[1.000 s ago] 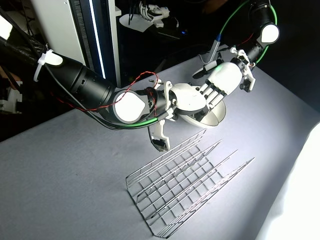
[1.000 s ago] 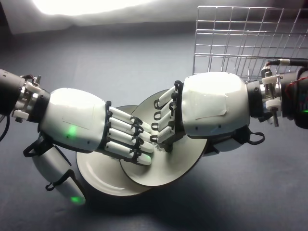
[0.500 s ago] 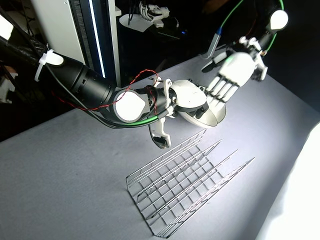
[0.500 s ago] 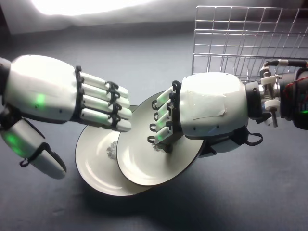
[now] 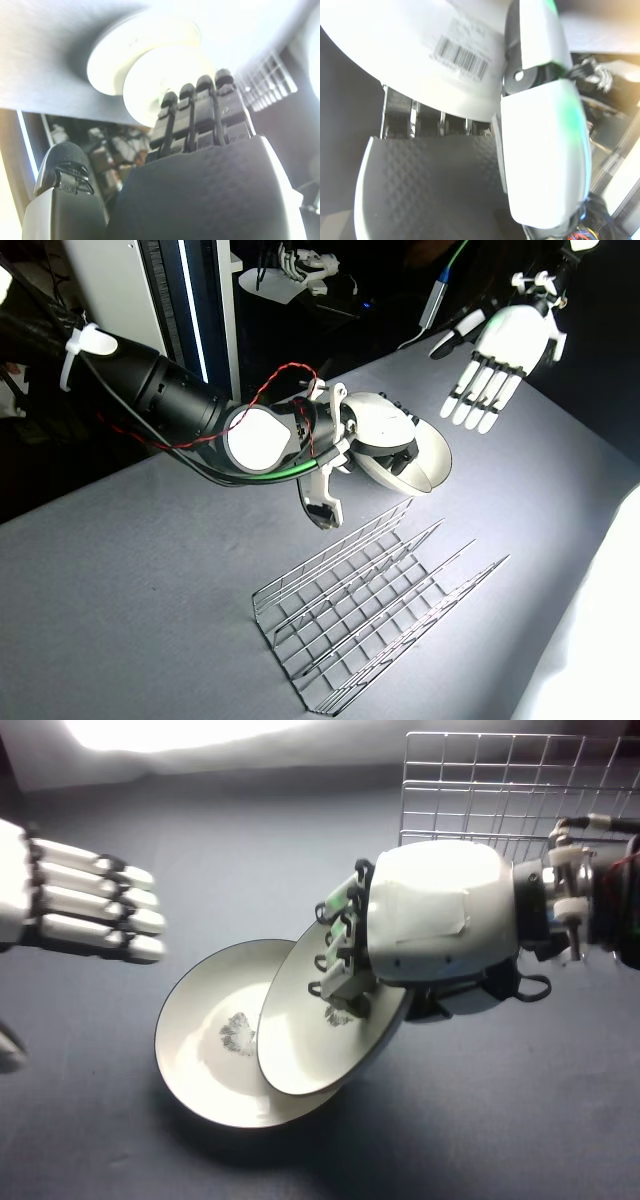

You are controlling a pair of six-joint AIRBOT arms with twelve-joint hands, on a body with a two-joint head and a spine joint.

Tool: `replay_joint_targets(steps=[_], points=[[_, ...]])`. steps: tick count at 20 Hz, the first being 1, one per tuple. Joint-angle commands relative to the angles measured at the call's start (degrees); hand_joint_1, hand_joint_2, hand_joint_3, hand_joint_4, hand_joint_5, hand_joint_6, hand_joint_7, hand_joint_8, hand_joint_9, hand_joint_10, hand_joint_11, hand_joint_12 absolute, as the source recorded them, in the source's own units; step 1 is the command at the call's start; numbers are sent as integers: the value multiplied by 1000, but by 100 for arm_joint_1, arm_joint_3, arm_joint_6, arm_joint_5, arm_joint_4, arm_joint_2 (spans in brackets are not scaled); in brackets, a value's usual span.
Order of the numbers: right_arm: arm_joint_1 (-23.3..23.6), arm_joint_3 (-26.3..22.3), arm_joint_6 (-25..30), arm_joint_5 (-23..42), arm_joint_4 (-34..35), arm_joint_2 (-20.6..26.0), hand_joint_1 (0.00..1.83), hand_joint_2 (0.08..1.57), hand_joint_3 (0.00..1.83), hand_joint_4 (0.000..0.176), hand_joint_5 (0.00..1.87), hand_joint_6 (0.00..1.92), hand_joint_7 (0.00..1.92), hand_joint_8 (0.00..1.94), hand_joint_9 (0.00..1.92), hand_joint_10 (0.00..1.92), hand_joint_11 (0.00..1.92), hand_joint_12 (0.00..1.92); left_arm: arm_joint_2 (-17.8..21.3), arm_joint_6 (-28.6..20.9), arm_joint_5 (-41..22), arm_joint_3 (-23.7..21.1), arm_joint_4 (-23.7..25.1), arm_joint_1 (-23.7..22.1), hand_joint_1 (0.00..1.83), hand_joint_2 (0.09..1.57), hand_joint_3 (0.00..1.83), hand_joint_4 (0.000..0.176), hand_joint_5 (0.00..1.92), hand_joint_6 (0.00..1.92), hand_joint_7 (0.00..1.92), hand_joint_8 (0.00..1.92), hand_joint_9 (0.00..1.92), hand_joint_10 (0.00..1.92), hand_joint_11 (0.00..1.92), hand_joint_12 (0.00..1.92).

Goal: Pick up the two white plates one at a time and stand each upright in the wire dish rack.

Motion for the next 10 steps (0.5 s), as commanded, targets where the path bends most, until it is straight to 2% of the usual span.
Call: replay_joint_targets(steps=[1, 2, 3, 4, 5, 6, 10], points=[[126, -62, 6, 410, 319, 49, 1366, 1130, 0, 0, 887, 1088, 962, 919, 897, 1263, 648, 1344, 123, -38, -151, 31, -405, -9, 0, 1095, 0, 0, 26, 0, 0, 0, 0, 0, 0, 0], [164, -97, 6, 410, 369, 76, 1231, 1146, 3, 0, 888, 1133, 949, 1014, 907, 898, 632, 1340, 159, -39, -175, 31, -405, 18, 0, 1093, 0, 0, 32, 3, 6, 2, 0, 0, 0, 0], [216, -166, 20, 405, 508, 133, 1338, 1135, 4, 0, 885, 1098, 953, 954, 892, 1196, 642, 1338, 217, -39, -211, 31, -405, 72, 0, 1092, 0, 0, 37, 5, 5, 2, 0, 0, 0, 0], [255, -221, 22, 406, 598, 179, 1360, 1132, 3, 0, 885, 1090, 959, 946, 887, 1255, 644, 1338, 255, -37, -225, 27, -418, 99, 0, 1094, 0, 0, 35, 4, 3, 1, 0, 0, 0, 0], [292, -304, 34, 406, 734, 246, 1226, 1155, 4, 0, 864, 1150, 943, 1049, 894, 921, 634, 1348, 299, -29, -242, 22, -542, 144, 0, 1094, 0, 0, 33, 3, 2, 0, 0, 0, 0, 0], [342, -403, 39, 406, 863, 318, 1200, 1152, 0, 19, 884, 1110, 959, 1057, 1003, 617, 664, 1334, 349, 4, -253, 3, -812, 238, 0, 1097, 1, 0, 38, 4, 8, 3, 0, 0, 0, 0], [414, -638, 83, 404, 1213, 482, 1200, 1148, 1, 16, 885, 1092, 968, 1057, 1046, 531, 684, 1334, 353, 9, -235, -64, -891, 302, 0, 1097, 1, 0, 38, 4, 8, 3, 0, 0, 0, 0]])
